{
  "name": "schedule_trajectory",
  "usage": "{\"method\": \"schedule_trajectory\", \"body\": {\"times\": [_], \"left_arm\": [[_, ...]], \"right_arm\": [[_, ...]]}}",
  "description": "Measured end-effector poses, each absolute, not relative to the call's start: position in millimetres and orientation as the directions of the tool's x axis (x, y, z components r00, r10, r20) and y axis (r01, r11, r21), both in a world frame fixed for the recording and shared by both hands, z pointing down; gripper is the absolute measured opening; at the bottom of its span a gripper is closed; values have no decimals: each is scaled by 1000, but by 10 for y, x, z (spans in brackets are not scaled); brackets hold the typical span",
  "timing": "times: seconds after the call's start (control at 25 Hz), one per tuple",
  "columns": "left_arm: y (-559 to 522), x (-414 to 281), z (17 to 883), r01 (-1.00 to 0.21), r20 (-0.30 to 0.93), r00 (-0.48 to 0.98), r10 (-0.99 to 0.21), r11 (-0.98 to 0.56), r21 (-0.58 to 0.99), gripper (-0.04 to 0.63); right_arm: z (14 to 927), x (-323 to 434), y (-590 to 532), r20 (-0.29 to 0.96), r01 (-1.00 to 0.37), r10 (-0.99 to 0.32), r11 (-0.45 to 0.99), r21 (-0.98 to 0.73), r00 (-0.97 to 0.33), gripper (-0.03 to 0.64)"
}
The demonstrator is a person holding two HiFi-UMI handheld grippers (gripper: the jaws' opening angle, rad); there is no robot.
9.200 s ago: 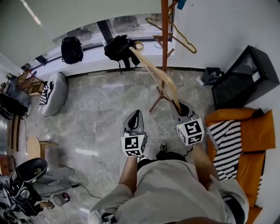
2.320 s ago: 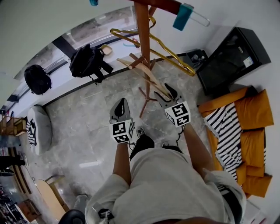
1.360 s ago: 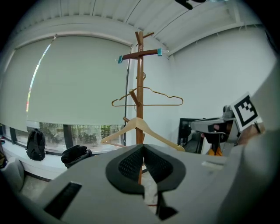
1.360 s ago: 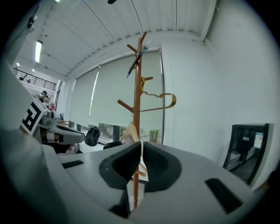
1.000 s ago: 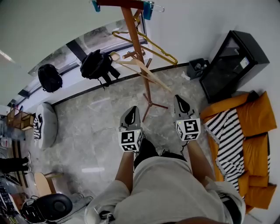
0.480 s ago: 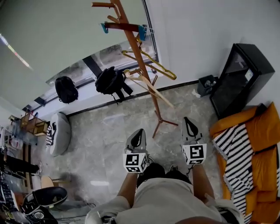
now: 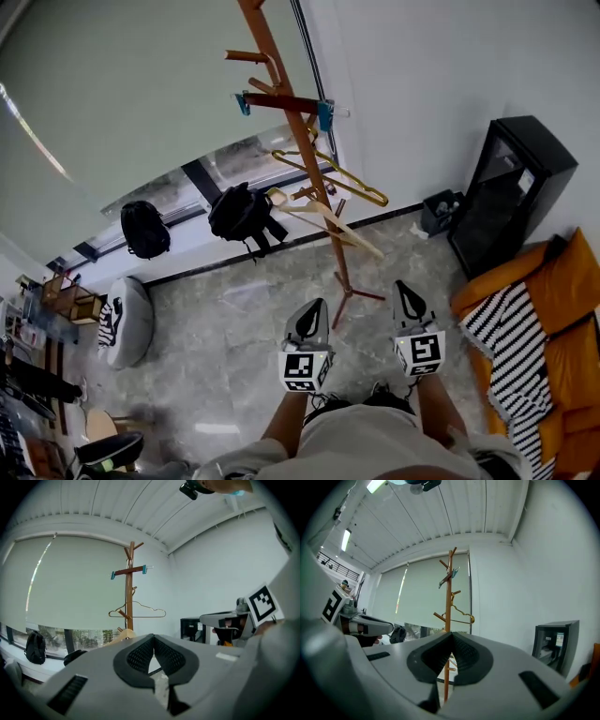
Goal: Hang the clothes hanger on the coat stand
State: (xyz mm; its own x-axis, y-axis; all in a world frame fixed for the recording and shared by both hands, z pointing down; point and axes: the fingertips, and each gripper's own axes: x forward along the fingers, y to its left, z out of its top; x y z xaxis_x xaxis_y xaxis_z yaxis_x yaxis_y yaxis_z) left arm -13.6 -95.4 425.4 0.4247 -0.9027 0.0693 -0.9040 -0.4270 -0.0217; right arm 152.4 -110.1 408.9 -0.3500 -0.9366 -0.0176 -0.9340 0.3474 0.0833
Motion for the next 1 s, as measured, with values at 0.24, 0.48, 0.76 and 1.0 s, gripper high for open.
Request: {"method": "schedule_trajectory", "body": {"times": [0.24, 0.48, 0.76, 1.0], "left_arm": [[-1011, -375, 4161, -908, 31, 418, -908, -419, -24, 9], [-1038, -586, 4126, -917, 12, 399, -917, -400, -4, 9], [-1030, -591, 4153, -909, 13, 416, -909, -416, 6, 9], [-1021, -568, 4159, -909, 14, 416, -909, -416, 9, 9]], "right_arm": [[3898, 1269, -1112, -47, -928, -932, 353, 116, -360, 5], [3878, 1125, -1105, -42, -927, -932, 353, 129, -361, 5], [3861, 1073, -1077, -43, -930, -936, 340, 136, -349, 5], [3881, 1109, -1066, -33, -932, -938, 337, 132, -344, 5]]}}
